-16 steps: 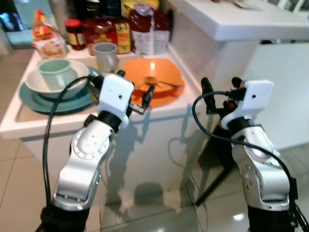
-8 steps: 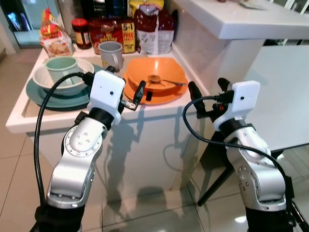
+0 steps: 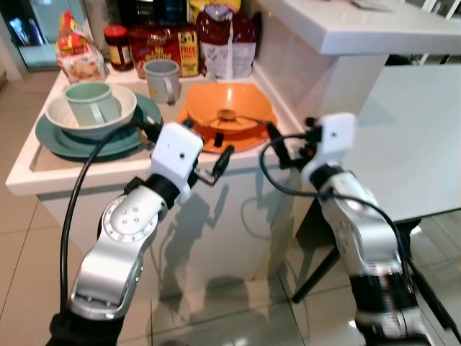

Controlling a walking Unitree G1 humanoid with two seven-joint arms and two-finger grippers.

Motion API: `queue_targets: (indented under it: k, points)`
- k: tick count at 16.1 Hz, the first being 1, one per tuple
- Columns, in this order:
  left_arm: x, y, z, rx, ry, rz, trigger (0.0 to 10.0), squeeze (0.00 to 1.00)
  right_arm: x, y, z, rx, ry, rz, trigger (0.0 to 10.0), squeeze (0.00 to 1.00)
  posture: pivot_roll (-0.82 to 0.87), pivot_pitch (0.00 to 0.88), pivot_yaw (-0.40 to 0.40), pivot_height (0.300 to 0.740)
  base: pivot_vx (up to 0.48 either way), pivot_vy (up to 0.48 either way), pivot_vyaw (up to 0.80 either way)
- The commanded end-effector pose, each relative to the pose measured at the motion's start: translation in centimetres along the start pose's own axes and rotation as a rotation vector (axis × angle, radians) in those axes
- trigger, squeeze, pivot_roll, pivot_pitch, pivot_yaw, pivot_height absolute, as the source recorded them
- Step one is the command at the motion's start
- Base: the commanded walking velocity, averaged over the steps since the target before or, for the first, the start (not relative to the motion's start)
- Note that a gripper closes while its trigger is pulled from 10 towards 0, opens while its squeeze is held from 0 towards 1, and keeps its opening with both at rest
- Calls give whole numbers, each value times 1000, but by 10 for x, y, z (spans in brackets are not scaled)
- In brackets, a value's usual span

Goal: Setting the table

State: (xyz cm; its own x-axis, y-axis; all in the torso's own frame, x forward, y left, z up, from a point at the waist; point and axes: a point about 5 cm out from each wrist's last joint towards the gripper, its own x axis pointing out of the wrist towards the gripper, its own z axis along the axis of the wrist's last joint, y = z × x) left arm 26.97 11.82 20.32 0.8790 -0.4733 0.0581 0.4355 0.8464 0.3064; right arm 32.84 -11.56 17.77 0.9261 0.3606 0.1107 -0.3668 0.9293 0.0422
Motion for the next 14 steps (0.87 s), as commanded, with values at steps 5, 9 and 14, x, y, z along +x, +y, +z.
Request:
queue_targets:
  k: [5,9,14]
  points:
    - [-2,-4,3,-14,7,-62,10000,0,28,-3,1,-30,-28,11,10000,0,83,0,-47,740,0,0,0]
    - [-3,-12,3,-39,17,-116,10000,0,39,6,-2,12,-11,44,10000,0,82,0,-46,740,0,0,0]
    - [-4,-15,2,-41,24,-131,10000,0,41,7,-16,41,66,54,353,0,81,0,-47,740,0,0,0]
